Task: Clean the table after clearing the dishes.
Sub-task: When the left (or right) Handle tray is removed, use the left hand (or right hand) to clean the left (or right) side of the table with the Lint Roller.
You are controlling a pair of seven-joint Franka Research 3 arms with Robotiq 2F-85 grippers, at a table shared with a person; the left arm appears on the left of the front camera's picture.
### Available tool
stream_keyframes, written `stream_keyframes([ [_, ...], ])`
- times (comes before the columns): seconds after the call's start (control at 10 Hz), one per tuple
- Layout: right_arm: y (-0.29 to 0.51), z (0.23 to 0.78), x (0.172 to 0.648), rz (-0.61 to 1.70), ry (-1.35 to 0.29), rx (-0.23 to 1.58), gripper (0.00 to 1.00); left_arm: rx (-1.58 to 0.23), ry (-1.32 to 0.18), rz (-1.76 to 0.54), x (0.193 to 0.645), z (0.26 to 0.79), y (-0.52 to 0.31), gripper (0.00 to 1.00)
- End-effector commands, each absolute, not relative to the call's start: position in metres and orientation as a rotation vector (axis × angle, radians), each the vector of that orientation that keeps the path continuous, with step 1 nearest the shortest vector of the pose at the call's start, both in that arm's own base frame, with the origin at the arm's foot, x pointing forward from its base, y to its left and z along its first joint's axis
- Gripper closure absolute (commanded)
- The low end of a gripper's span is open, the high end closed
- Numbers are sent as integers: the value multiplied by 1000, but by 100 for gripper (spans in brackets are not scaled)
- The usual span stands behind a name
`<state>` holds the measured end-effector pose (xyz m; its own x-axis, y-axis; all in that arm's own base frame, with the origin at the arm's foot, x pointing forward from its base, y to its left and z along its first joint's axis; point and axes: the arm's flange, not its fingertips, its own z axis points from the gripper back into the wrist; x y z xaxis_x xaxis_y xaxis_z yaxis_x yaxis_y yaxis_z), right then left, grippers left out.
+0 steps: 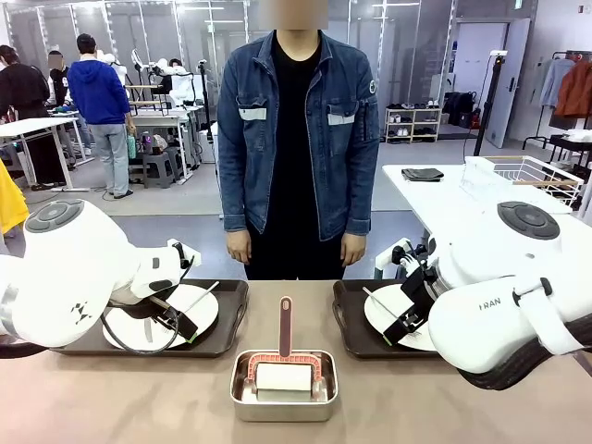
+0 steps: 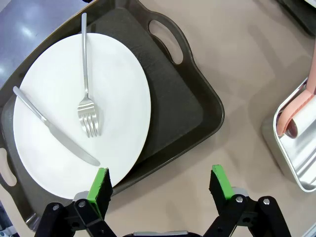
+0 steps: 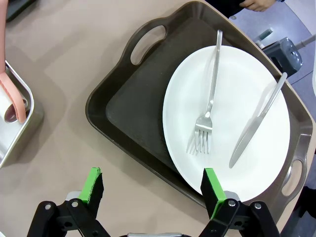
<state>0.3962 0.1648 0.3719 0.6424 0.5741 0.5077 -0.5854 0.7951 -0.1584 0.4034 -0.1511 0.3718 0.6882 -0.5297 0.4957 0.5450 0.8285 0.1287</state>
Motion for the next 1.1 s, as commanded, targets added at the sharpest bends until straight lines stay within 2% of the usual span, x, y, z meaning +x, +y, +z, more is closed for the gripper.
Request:
stream_keyframes([
  [0.0, 165, 372, 396, 661, -571, 21, 0, -30, -545, -601, 403, 372, -151, 0],
  [0.3, 152, 414, 425, 719, -520, 229, 0, -126, -467, -668, 412, 419, -136, 0],
  [0.6, 130, 439, 447, 675, -453, 479, 0, -466, -387, -722, 429, 452, -101, 0],
  [1.0, 78, 442, 456, 538, -318, 997, 0, -1059, -322, -687, 461, 453, -29, 0],
])
